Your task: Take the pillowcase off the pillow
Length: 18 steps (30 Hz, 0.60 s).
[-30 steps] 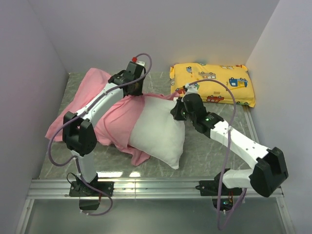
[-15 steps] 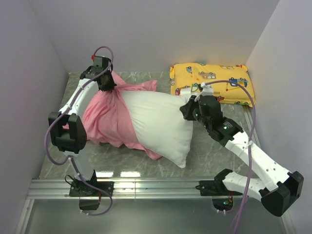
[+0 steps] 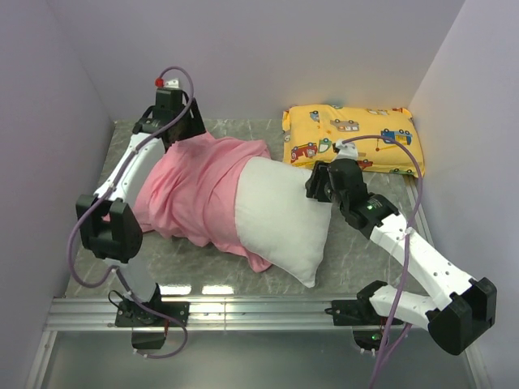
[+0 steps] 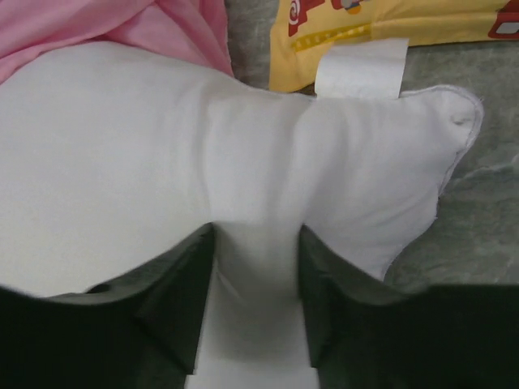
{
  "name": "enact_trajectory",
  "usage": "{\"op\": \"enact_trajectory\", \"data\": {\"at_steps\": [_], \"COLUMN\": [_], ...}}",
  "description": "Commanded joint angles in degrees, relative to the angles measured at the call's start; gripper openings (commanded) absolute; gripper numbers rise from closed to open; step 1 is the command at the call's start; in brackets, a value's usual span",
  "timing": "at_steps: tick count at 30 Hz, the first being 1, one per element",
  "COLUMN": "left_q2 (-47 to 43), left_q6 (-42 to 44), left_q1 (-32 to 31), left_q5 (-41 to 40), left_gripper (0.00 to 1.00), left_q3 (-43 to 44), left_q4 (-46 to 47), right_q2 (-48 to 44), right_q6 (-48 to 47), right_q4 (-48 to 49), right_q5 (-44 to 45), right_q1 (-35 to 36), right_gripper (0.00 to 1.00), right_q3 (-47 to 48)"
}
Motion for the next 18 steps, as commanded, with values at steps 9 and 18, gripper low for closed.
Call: {"op": "enact_trajectory", "data": {"at_steps": [9,18], "left_q2": [-26.97,-42.2], "left_q6": [-6.04,-15.79], "left_q1": [-4.35,-14.46], "left_q5": [-1.38,-6.75], "left_gripper": [0.83,0.84], "left_q3": [-13.5,-34.94], "left_q4": [2.7,2.35], "right_q2": [-3.04,-3.14], "right_q6": [-3.6,-10.72], "right_q4": [-1.75,-3.78], "right_q5": [2.27,10.53], "right_q1": [2.6,25.94], "right_gripper": [0.8,0.86], "right_q3": [5.78,7.38]}}
